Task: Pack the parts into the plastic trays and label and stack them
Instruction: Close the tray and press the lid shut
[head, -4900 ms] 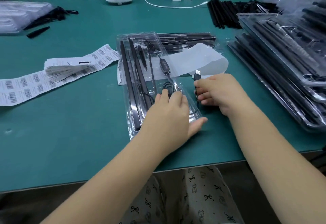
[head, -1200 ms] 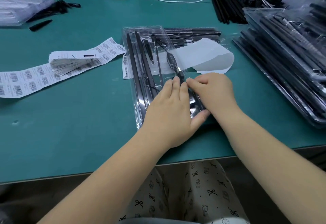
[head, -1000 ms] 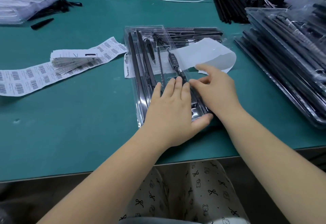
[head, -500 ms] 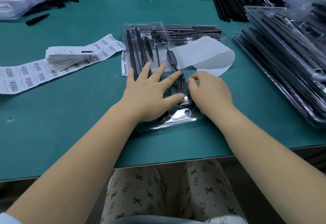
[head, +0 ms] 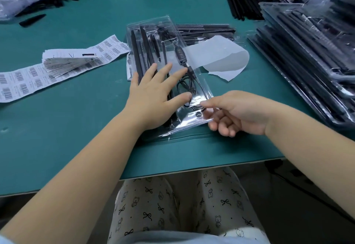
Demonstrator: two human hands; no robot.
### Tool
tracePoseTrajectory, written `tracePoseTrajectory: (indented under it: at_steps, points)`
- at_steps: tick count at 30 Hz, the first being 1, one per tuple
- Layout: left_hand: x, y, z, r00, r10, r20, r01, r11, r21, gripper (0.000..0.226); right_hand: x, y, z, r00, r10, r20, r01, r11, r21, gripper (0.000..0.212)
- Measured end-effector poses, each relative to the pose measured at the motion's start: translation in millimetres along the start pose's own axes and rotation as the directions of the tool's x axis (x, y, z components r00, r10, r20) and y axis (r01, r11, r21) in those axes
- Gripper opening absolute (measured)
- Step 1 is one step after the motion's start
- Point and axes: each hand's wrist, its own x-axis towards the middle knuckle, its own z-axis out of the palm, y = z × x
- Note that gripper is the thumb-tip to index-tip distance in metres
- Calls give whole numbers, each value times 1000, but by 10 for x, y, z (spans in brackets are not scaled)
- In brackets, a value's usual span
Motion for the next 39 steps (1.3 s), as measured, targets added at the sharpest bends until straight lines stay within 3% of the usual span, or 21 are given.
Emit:
tracePoseTrajectory:
  at_steps: [2, 5, 7, 11, 18, 23, 26, 28, 36, 39]
  points:
    - [-22, 6, -28, 997, 44, 66, -47, 997, 58, 79, -43, 57, -9, 991, -53, -126, 61, 996, 61, 32]
    - [-85, 89, -121, 976, 213, 32, -216, 969, 122, 96, -101, 160, -29, 874, -258, -412, 174, 958, -230, 18]
    - [-117, 158, -158, 915, 402, -47, -385, 901, 199, 88, -101, 213, -4, 797, -364, -483, 191, 910, -369, 16]
    - [-199, 256, -127, 943, 331, 24, -332, 940, 76, 82, -67, 273, 108, 709, -464, -531, 247, 869, -429, 4]
    - [-293, 296, -29, 960, 275, -49, -279, 954, -108, 62, -74, 287, -12, 830, -334, -447, 373, 928, -2, 24]
    - [-310, 308, -68, 944, 304, -128, -324, 927, -189, 37, -81, 344, 10, 817, -391, -424, 384, 917, -105, 23]
    - [-322, 299, -57, 931, 356, -88, -366, 916, -167, 42, -88, 327, -7, 834, -368, -411, 352, 929, -117, 18]
    - [-324, 318, -55, 935, 343, -84, -353, 921, -163, 33, -104, 300, -26, 848, -374, -375, 374, 925, -76, 18]
    - [-344, 425, -15, 914, 395, -89, -390, 918, 66, 30, -100, 225, -89, 898, -305, -317, 330, 943, 28, 22]
    - [-361, 459, 10, 936, 348, -56, -345, 937, 62, 17, -106, 234, -76, 899, -330, -288, 344, 939, -3, 16]
